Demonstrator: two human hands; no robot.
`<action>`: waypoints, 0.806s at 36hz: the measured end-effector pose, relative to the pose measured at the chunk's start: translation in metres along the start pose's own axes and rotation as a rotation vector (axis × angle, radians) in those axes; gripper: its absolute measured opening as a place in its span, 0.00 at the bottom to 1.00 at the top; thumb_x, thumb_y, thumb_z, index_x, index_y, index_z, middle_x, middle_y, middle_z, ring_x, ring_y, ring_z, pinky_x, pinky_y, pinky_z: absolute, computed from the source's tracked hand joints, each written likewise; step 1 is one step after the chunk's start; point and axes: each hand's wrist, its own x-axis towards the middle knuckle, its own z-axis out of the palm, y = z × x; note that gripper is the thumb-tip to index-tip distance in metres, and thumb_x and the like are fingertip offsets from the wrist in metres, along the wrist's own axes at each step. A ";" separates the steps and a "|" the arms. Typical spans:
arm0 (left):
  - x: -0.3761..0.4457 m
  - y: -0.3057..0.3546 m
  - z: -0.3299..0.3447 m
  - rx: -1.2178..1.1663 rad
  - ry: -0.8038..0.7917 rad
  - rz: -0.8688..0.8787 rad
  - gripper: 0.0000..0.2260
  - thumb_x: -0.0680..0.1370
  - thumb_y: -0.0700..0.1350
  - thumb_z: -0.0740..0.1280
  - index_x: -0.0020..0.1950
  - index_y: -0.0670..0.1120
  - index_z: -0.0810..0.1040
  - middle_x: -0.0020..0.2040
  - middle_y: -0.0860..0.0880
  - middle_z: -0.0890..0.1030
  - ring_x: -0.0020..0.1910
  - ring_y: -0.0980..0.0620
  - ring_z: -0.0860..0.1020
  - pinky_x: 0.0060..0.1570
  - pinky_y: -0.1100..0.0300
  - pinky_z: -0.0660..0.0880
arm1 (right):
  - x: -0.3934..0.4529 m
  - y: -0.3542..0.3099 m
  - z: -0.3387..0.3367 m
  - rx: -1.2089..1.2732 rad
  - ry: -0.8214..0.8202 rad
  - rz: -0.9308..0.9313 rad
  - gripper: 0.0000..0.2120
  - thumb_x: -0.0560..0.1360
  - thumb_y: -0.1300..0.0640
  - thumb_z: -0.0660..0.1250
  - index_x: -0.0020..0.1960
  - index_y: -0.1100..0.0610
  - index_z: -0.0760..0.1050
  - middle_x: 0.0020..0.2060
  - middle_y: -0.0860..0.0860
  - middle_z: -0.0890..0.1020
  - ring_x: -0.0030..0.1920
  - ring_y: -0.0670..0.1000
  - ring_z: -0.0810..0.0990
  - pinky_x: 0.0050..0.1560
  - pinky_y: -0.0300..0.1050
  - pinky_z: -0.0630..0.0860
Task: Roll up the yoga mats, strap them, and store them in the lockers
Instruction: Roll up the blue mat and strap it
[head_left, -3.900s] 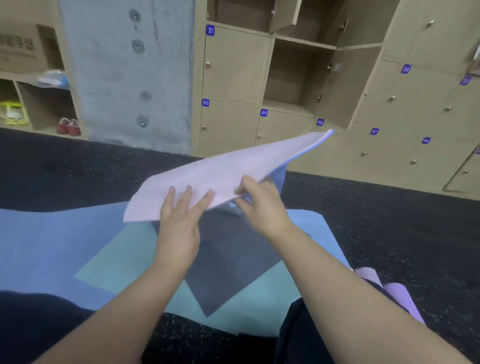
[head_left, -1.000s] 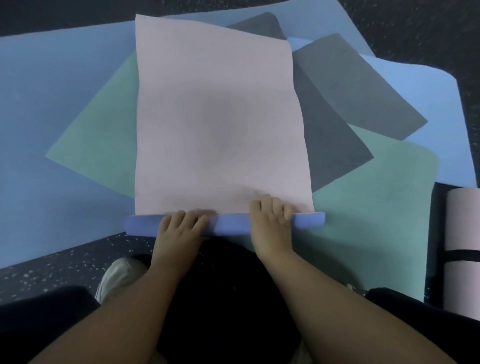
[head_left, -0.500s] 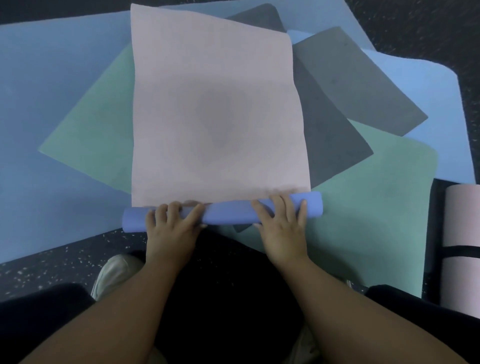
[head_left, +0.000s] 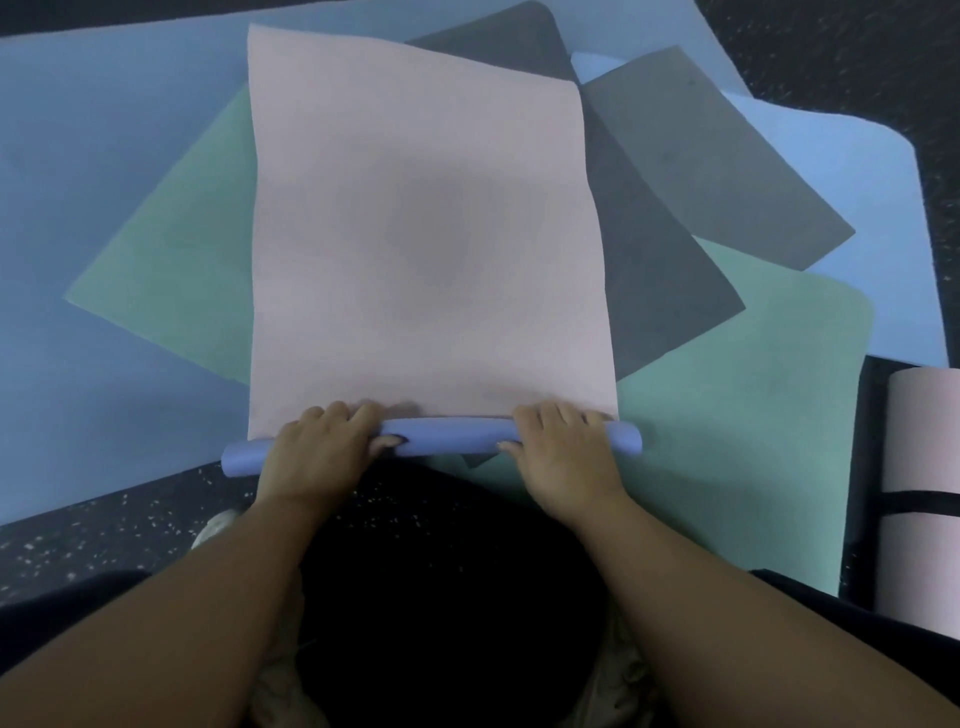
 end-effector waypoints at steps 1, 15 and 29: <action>0.003 0.001 -0.002 0.003 -0.019 -0.022 0.29 0.78 0.64 0.47 0.44 0.45 0.78 0.32 0.43 0.77 0.28 0.40 0.76 0.26 0.54 0.69 | 0.003 0.001 -0.002 0.006 -0.029 -0.004 0.19 0.72 0.43 0.54 0.39 0.57 0.75 0.32 0.53 0.77 0.32 0.56 0.76 0.31 0.46 0.69; 0.025 0.014 -0.003 0.013 0.007 -0.362 0.25 0.77 0.58 0.59 0.47 0.34 0.71 0.43 0.34 0.73 0.40 0.37 0.74 0.37 0.46 0.70 | 0.042 0.003 -0.015 -0.061 -0.324 0.047 0.25 0.78 0.43 0.48 0.46 0.60 0.75 0.42 0.56 0.76 0.41 0.58 0.74 0.39 0.48 0.65; 0.018 0.032 0.011 -0.141 0.150 0.192 0.25 0.73 0.57 0.60 0.67 0.49 0.67 0.68 0.48 0.67 0.68 0.45 0.66 0.62 0.44 0.60 | 0.060 0.009 -0.014 -0.052 -0.409 0.015 0.24 0.83 0.42 0.47 0.67 0.59 0.64 0.66 0.56 0.67 0.63 0.57 0.65 0.59 0.51 0.61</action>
